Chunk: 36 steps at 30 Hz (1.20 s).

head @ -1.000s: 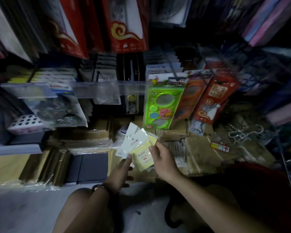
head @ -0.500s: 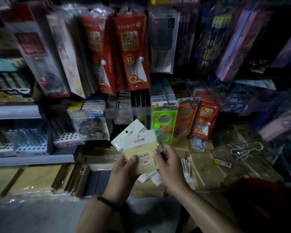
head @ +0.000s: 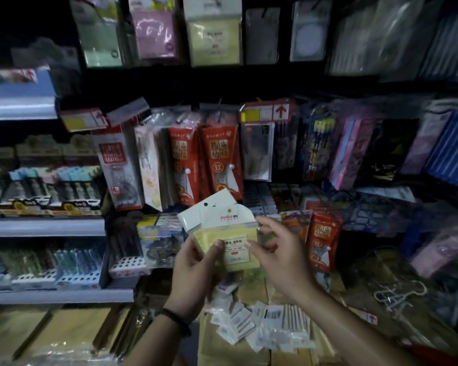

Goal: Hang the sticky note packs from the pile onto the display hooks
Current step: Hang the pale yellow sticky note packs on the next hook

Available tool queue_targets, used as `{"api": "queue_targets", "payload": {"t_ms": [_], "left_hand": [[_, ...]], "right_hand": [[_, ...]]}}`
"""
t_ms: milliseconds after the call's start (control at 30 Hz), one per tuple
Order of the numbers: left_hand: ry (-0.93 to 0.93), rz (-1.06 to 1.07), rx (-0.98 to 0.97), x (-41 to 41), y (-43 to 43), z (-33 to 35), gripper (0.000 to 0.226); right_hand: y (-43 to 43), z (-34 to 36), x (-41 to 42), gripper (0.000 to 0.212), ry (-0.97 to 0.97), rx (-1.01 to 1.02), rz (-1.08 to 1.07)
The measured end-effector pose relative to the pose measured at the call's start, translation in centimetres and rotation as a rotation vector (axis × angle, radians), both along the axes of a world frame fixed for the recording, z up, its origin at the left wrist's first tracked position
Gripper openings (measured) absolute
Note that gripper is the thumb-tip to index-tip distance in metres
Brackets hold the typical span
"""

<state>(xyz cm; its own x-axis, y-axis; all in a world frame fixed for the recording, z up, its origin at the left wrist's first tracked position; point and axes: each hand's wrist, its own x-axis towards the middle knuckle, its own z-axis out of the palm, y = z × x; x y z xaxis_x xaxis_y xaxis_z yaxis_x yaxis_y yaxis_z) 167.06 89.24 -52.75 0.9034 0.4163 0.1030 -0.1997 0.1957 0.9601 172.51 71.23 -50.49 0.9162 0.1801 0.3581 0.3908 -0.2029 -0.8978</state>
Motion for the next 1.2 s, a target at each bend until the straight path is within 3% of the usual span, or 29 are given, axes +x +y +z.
{"api": "queue_targets", "payload": {"t_ms": [200,300,467,600,800,933,1200], "left_hand": [[-0.125,0.03,0.113,0.6,0.9,7.1,0.04],[-0.159,0.08,0.311,1.0,2.1,10.5,0.042],[-0.24,0.129,0.536,1.5,4.1,15.1,0.027],[-0.293,0.091,0.591,2.1,6.2,18.1,0.02],[-0.375,0.364,0.69,3.2,9.1,22.6,0.012],[-0.394,0.374,0.678,3.6,10.8,24.8,0.024],[-0.461,0.496,0.799,3.9,12.3,27.8,0.01]], "right_hand": [[0.4,6.4,1.1,0.071,-0.093,0.164,0.029],[0.8,9.5,1.6,0.077,-0.17,0.234,0.034],[1.9,14.0,2.5,0.064,-0.211,0.322,0.145],[2.7,17.6,4.3,0.051,-0.239,0.349,0.143],[3.7,23.3,6.9,0.045,-0.283,0.489,0.141],[5.3,26.2,9.0,0.045,-0.371,0.45,0.1],[8.3,30.4,12.9,0.043,-0.609,0.399,0.004]]}}
